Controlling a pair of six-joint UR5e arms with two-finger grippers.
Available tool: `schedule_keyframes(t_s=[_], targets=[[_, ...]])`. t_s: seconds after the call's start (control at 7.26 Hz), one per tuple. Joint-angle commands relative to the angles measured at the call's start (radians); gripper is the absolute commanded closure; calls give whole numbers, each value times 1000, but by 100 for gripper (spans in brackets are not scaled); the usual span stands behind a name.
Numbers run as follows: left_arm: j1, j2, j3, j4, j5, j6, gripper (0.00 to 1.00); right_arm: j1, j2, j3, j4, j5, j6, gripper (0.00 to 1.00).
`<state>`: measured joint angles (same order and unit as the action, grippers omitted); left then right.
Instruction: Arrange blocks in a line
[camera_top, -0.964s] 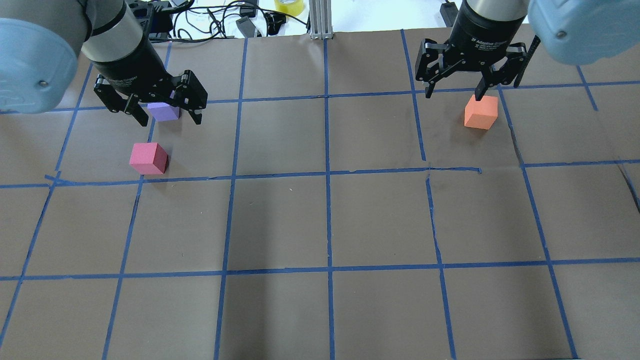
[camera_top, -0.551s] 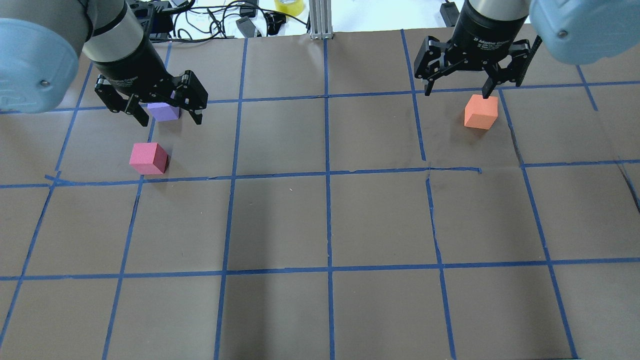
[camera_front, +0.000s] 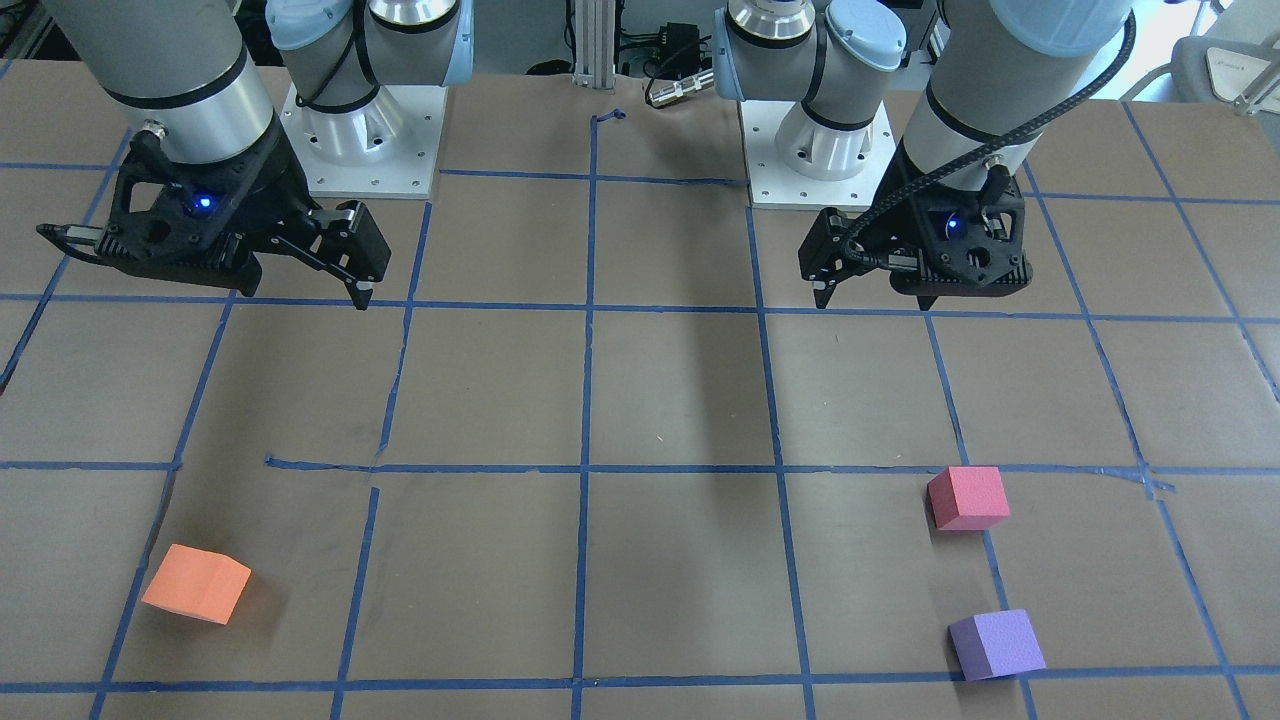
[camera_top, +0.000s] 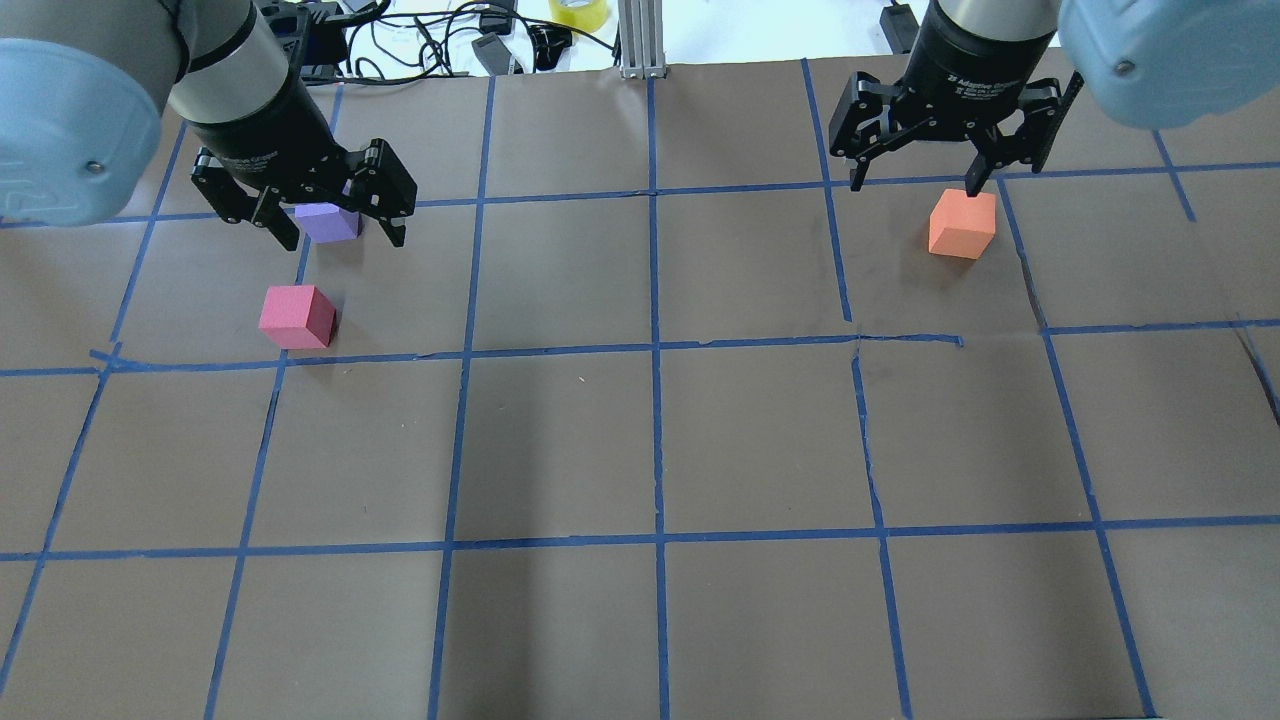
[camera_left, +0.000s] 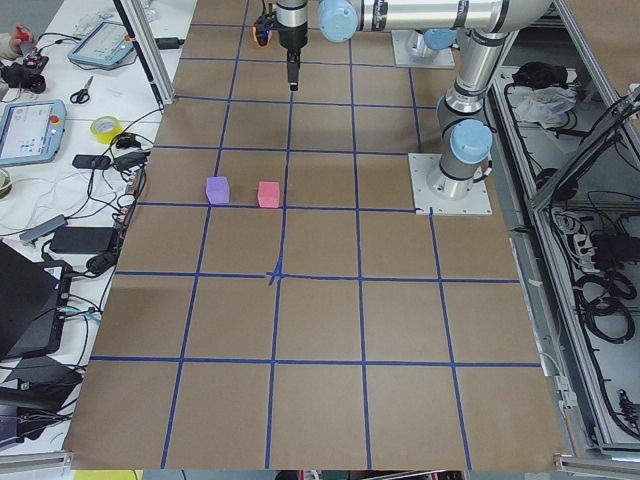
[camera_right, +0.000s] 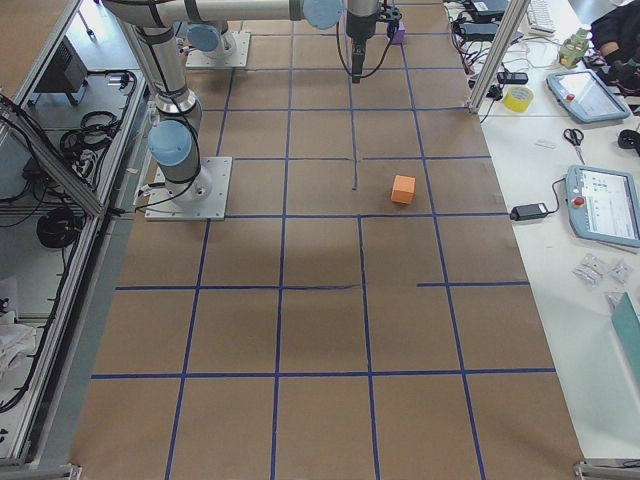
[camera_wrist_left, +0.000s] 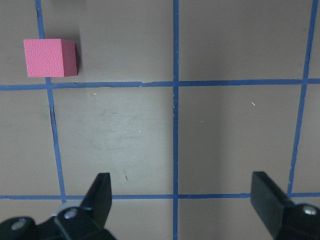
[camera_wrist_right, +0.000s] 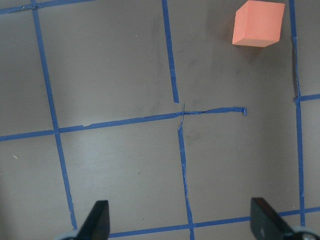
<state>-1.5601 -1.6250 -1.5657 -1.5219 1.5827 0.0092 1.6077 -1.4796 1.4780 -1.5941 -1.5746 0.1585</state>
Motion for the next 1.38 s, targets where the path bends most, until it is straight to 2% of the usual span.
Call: schedule_keyframes(t_s=[0.0,0.14,0.55,0.83,1.1,1.24], targets=[[0,-1,-1,2,-1,-2,0,-24,28,-17,-12,-4,-5,0],[0,-1,-1,2,0,0,0,-75,42,-19,-15,-2,-5,0],[2,13,-2,2,0,11,0,-216,172,-10,-118,5,-30,1],[2,8,-2,3,-1,9,0,-241,290,-1,-153,1,-154,0],[2,4,-1,3,-1,6,0,-255,335,11,-274,-7,-157,0],[2,4,-1,5,-1,9,0,-258,393,22,-367,-7,-180,0]])
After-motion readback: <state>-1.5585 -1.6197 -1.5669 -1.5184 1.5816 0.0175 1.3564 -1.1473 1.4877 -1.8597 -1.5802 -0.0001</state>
